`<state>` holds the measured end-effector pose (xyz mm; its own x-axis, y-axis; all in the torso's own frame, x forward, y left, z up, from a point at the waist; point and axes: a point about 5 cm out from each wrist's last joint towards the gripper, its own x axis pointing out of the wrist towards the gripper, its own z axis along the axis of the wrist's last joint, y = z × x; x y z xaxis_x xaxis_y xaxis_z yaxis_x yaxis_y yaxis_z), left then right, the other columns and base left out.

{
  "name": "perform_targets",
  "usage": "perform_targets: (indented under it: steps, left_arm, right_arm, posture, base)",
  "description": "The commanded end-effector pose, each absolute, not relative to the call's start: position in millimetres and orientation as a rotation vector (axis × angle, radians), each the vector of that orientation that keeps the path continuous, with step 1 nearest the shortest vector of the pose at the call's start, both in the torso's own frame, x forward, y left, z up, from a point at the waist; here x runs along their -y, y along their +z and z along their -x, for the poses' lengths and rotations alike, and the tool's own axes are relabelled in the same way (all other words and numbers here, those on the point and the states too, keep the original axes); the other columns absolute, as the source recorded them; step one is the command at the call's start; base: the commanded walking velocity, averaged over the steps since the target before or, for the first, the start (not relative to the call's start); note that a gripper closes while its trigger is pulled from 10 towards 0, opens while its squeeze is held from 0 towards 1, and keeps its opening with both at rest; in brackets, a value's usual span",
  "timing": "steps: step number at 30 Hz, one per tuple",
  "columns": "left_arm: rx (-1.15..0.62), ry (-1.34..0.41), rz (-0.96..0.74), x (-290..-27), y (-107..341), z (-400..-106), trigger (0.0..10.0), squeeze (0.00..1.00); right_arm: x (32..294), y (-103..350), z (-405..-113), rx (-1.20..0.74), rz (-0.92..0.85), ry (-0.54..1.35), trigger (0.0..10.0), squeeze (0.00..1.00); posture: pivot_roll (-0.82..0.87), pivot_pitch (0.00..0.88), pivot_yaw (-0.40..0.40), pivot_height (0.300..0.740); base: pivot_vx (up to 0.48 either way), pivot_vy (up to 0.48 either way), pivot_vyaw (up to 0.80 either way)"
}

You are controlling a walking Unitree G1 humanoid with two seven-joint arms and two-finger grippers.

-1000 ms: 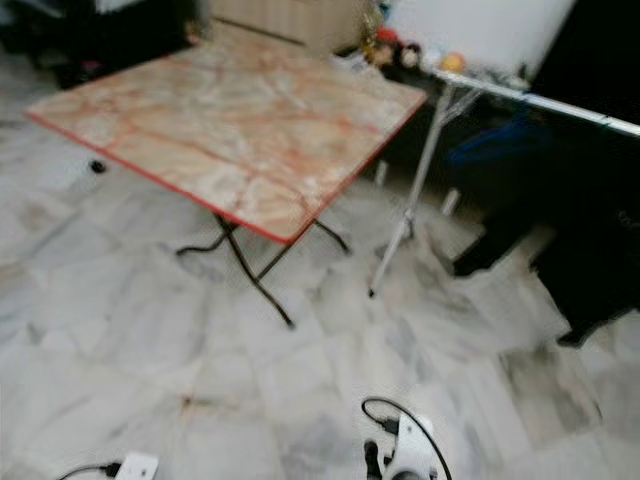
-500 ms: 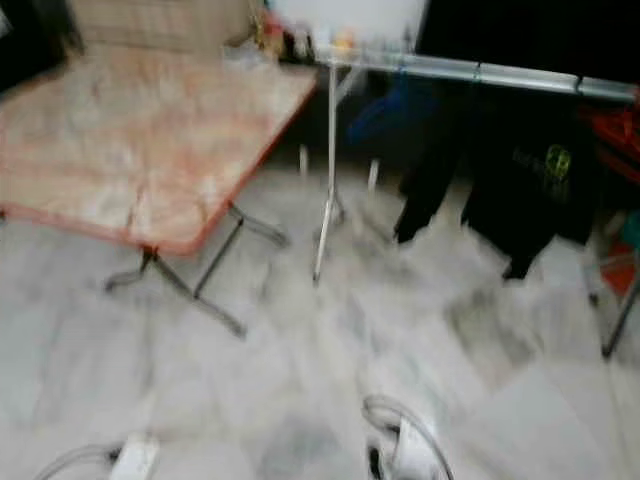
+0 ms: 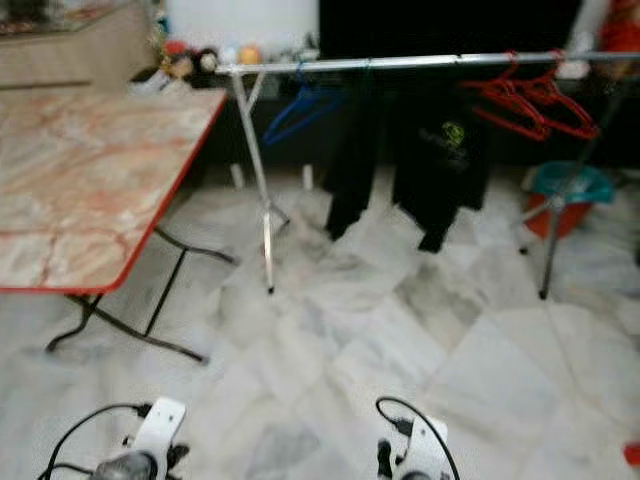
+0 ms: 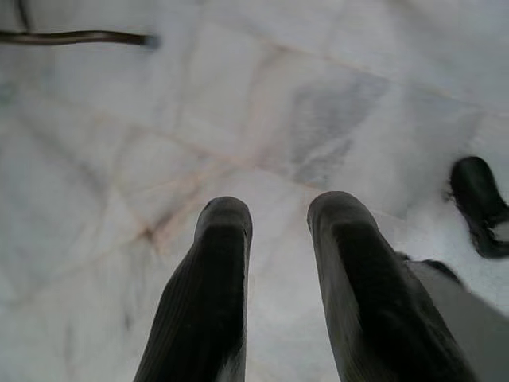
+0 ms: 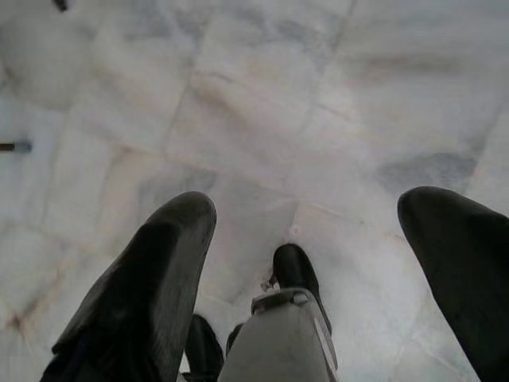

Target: Hang hanger

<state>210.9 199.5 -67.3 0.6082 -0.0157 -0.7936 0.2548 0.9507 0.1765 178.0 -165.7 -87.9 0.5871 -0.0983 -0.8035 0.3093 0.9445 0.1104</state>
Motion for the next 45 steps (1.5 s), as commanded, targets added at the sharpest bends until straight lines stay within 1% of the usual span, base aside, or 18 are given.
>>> perform_targets:
  steps: [1,8,11,13,14,16,18,21,29,38,45]
  left_arm:
    - [-0.919,-0.157,-0.268,-198.3,-68.3,-210.0,10.0,0.0]
    - [-0.931,-0.155,-0.233,-192.1,-73.0,-203.0,10.0,0.0]
    - [-0.927,-0.109,-0.176,-191.9,-75.5,-198.0,10.0,0.0]
    - [-0.924,-0.101,-0.168,-192.0,-75.7,-197.5,10.0,0.0]
    - [-0.915,-0.081,-0.137,-192.3,-75.9,-196.6,10.0,0.0]
    - [-0.929,-0.074,-0.126,-192.5,-77.6,-193.5,10.0,0.0]
    - [-0.937,-0.069,-0.117,-193.8,-79.3,-189.7,10.0,0.0]
    - [-0.941,-0.045,-0.108,-197.4,-80.4,-186.2,10.0,0.0]
    - [-0.937,-0.01,-0.069,-199.0,-81.1,-184.3,10.0,0.0]
    - [-0.948,-0.027,-0.07,-197.1,-82.4,-182.0,10.0,0.0]
    - [-0.946,-0.027,-0.072,-197.3,-81.9,-183.2,10.0,0.0]
  right_arm:
    - [164.6,-88.2,-177.7,-0.919,-0.253,-0.24,10.0,0.0]
    - [168.0,-88.2,-176.9,-0.913,-0.25,-0.244,10.0,0.0]
    - [171.7,-88.3,-176.4,-0.921,-0.229,-0.229,10.0,0.0]
    - [172.4,-88.2,-176.4,-0.92,-0.228,-0.23,10.0,0.0]
    - [174.0,-88.0,-176.7,-0.922,-0.21,-0.22,10.0,0.0]
    - [194.8,-81.2,-184.2,-0.868,-0.2,-0.227,10.0,0.0]
    - [208.4,-77.7,-186.5,-0.849,-0.198,-0.241,10.0,0.0]
    - [214.3,-76.5,-186.9,-0.848,-0.197,-0.248,10.0,0.0]
    - [216.3,-79.9,-180.6,-0.888,-0.199,-0.244,10.0,0.0]
    - [217.2,-82.4,-175.2,-0.91,-0.196,-0.242,10.0,0.0]
    - [218.0,-82.7,-174.5,-0.916,-0.189,-0.237,10.0,0.0]
  posture:
    - [-0.03,0.0,0.064,0.74]
    - [-0.03,0.0,0.051,0.74]
    - [0.03,0.0,0.009,0.74]
    - [0.03,0.0,0.009,0.74]
    - [0.03,0.0,0.001,0.74]
    - [0.03,0.0,-0.011,0.74]
    - [0.03,0.0,-0.014,0.74]
    - [0.04,0.0,-0.028,0.74]
    - [0.05,0.0,-0.037,0.74]
    - [0.05,0.0,-0.036,0.74]
    - [0.05,0.0,-0.036,0.74]
  base:
    - [0.0,0.0,-0.67]
    - [0.0,0.0,-0.67]
    - [0.0,0.0,-0.6]
    - [0.0,0.0,-0.47]
    - [0.0,0.0,0.0]
    - [0.0,0.0,0.0]
    - [0.0,0.0,0.0]
    - [0.226,0.0,0.0]
    - [0.37,0.0,0.0]
    - [0.342,0.0,-0.67]
    - [0.327,0.0,0.0]
